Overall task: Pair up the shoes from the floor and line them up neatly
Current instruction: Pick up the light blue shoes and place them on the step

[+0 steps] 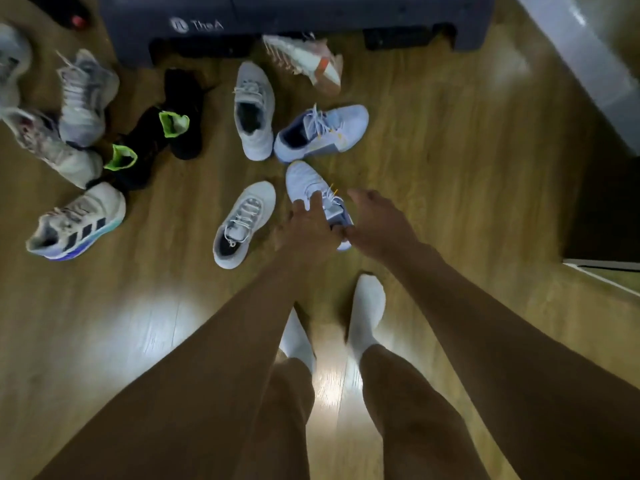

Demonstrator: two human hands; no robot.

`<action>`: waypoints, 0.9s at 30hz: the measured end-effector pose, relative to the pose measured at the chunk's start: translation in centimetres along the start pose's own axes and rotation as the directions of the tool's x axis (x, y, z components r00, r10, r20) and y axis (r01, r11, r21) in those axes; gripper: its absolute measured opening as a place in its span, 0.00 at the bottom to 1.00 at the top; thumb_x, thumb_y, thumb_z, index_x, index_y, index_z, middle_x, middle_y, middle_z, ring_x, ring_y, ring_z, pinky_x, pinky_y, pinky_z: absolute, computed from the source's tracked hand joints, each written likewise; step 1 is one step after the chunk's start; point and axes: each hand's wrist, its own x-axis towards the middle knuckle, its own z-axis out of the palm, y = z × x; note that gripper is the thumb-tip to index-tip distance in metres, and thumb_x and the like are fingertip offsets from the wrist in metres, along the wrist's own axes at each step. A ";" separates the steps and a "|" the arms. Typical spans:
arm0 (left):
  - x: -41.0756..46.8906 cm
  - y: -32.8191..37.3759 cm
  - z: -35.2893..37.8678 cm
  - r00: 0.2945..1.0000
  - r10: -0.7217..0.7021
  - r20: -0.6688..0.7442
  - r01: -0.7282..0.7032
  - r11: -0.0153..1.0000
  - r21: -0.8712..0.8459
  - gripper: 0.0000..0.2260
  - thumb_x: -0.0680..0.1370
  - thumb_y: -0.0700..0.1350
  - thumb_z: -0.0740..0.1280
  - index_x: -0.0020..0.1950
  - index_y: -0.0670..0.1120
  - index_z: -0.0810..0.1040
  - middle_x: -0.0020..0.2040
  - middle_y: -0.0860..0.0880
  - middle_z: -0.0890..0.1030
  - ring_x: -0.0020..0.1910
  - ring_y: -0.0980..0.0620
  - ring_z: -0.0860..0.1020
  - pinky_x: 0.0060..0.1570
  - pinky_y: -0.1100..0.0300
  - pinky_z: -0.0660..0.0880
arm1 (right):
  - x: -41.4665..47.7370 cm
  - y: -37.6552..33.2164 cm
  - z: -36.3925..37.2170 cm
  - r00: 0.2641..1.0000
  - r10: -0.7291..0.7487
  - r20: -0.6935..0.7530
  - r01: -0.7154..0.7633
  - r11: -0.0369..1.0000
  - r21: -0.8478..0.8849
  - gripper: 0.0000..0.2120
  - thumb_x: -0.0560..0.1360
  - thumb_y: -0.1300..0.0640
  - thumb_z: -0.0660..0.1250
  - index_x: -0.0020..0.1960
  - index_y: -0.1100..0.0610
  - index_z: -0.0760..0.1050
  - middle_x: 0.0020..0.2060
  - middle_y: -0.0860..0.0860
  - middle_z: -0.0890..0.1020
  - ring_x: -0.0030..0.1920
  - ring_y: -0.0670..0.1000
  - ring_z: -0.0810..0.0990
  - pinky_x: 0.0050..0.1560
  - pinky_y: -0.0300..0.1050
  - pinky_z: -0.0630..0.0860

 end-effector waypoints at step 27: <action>18.6 -9.9 4.9 0.949 0.261 -0.176 -0.227 0.954 0.194 0.11 0.73 0.42 0.62 0.55 0.43 0.71 0.55 0.43 0.76 0.46 0.43 0.75 0.44 0.55 0.72 | 20.8 1.1 11.1 0.906 -0.420 0.057 0.405 0.816 -0.413 0.05 0.72 0.61 0.60 0.46 0.60 0.72 0.47 0.62 0.79 0.49 0.62 0.78 0.42 0.46 0.70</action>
